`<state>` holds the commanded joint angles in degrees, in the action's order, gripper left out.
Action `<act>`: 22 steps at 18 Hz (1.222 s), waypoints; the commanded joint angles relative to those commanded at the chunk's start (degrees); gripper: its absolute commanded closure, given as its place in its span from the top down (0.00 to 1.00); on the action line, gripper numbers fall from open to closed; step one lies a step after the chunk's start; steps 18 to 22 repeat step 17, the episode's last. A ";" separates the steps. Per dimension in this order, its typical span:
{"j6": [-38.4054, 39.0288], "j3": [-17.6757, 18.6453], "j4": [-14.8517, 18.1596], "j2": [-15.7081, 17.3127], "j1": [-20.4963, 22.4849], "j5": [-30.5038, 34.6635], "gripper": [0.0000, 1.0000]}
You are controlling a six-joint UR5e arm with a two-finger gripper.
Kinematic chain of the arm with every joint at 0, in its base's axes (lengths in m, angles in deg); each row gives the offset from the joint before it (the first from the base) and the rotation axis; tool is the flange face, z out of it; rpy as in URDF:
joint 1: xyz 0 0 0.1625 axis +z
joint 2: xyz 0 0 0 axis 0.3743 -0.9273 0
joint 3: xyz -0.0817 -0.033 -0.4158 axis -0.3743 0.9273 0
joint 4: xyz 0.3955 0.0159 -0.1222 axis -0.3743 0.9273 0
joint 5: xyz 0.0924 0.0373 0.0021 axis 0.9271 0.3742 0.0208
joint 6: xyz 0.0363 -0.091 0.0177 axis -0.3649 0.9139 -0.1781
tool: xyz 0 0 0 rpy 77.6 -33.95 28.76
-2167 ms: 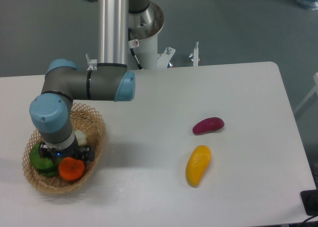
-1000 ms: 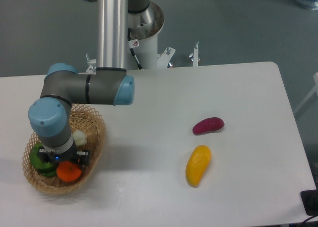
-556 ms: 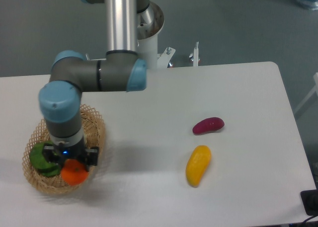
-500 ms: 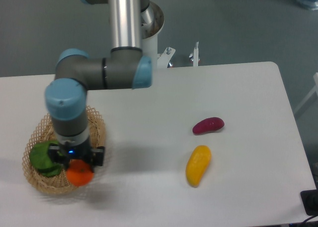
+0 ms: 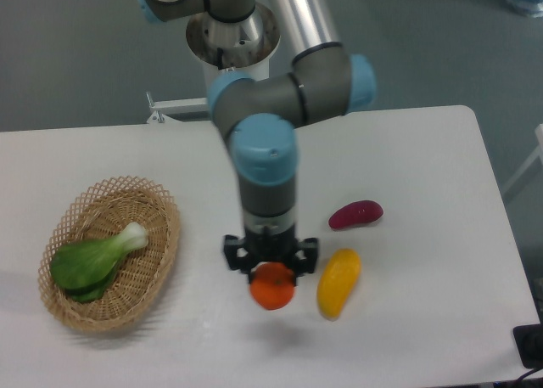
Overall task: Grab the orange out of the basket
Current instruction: 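Lift the held orange out of the basket and carry it toward the yellow toy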
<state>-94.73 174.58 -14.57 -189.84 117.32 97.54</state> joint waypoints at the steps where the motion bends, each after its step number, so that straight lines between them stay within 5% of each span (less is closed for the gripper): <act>1: -7.00 1.14 -0.09 0.44 1.23 0.17 0.74; 7: -21.74 2.04 -0.35 -0.34 3.87 3.24 0.74; 22: -23.07 2.38 -0.26 -0.52 5.02 4.48 0.75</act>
